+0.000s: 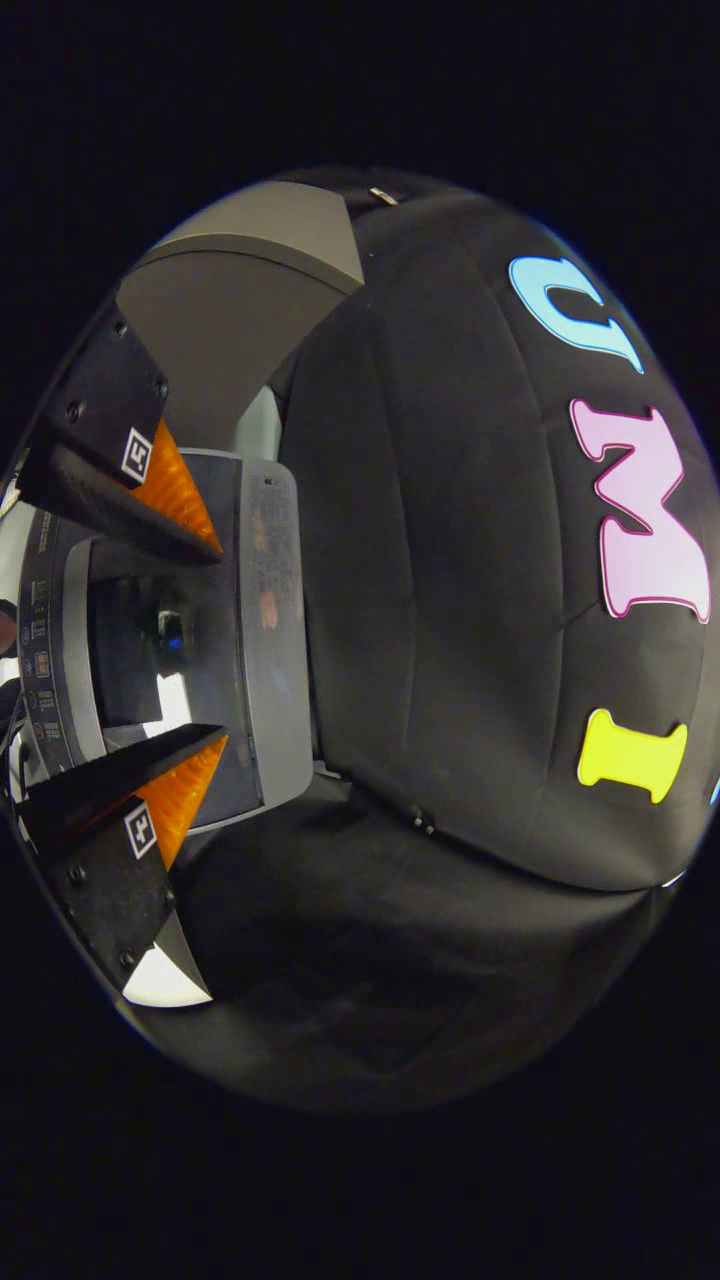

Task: Put the clothes into the washing machine and then close the washing machine lid.

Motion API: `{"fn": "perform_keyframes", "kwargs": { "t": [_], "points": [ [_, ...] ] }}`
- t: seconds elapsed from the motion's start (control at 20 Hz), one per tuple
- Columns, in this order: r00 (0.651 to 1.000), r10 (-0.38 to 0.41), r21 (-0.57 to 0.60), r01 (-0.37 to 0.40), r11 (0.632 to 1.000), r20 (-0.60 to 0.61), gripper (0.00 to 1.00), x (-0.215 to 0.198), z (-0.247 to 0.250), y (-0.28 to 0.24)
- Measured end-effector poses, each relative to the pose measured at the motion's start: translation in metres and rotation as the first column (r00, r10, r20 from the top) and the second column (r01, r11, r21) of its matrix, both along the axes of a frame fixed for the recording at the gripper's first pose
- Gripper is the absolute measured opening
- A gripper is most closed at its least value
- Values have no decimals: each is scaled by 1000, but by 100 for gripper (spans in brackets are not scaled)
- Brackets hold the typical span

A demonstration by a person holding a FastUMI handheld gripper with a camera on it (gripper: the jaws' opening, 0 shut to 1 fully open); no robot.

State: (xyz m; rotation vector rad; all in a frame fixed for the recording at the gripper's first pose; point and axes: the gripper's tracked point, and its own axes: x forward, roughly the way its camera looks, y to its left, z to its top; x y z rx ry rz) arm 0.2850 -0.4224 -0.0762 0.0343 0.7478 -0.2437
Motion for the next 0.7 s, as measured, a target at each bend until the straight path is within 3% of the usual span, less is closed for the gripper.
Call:
{"fn": "perform_keyframes", "kwargs": {
  "t": [0.5, 0.7],
  "points": [
    [995, -17, 24, 20, 1000, -96, 99, -37, -46, -9],
    [998, -5, 15, 6, 1000, -58, 99, -44, -36, -10]
  ]
}}
